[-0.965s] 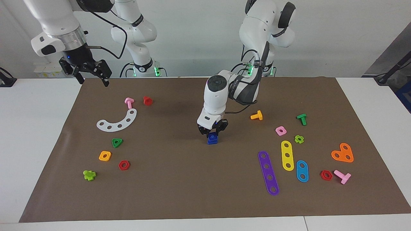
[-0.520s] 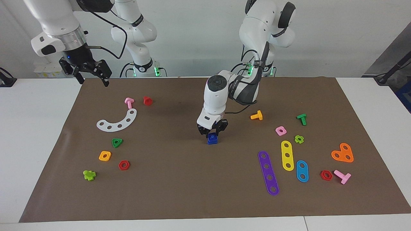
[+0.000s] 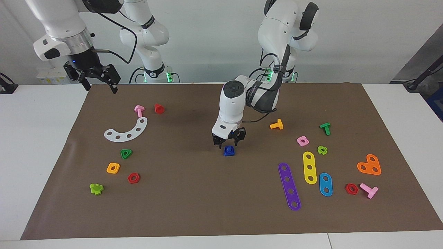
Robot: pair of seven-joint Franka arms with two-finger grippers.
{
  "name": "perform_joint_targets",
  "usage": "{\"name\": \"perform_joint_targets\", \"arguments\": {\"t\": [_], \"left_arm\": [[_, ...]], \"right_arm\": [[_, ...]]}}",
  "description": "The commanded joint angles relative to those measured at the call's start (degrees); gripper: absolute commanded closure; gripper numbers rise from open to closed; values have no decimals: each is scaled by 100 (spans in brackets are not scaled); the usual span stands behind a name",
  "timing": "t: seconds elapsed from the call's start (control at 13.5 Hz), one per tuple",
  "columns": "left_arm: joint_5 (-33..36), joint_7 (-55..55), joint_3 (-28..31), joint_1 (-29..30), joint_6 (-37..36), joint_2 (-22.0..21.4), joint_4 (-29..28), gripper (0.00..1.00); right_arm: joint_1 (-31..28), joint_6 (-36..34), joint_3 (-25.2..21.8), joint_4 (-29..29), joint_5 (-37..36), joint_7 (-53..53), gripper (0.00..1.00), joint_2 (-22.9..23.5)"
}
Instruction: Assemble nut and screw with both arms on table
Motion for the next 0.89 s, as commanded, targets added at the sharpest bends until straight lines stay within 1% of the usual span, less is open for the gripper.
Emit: {"name": "perform_joint_targets", "arguments": {"t": [0.0, 0.07, 0.15, 0.22, 0.3, 0.45, 0.59, 0.74, 0.82], "left_arm": [[67, 17, 82, 182, -863, -85, 542, 23], [76, 114, 73, 392, -1014, -190, 587, 23], [-11, 445, 29, 638, -1102, -565, 535, 23], [-38, 884, 29, 797, -1356, -865, 456, 23], [-56, 1306, 20, 1025, -1750, -1033, 482, 23], [-152, 2298, 29, 1508, -2287, -1428, 438, 23], [-153, 3230, 38, 1974, -2797, -1622, 438, 23], [-153, 3926, 64, 2361, -3044, -1851, 342, 24], [-161, 4199, 64, 2537, -3054, -2026, 219, 24]], "right_arm": [[-50, -31, 40, -115, 45, -94, 0, -115], [-50, -31, 40, -115, 45, -94, 0, -115], [-50, -31, 40, -115, 45, -94, 0, -115], [-50, -31, 40, -115, 45, -94, 0, -115], [-50, -31, 40, -115, 45, -94, 0, -115], [-50, -31, 40, -115, 45, -94, 0, -115], [-50, -31, 40, -115, 45, -94, 0, -115], [-50, -31, 40, -115, 45, -94, 0, -115], [-50, -31, 40, -115, 45, -94, 0, -115]]}}
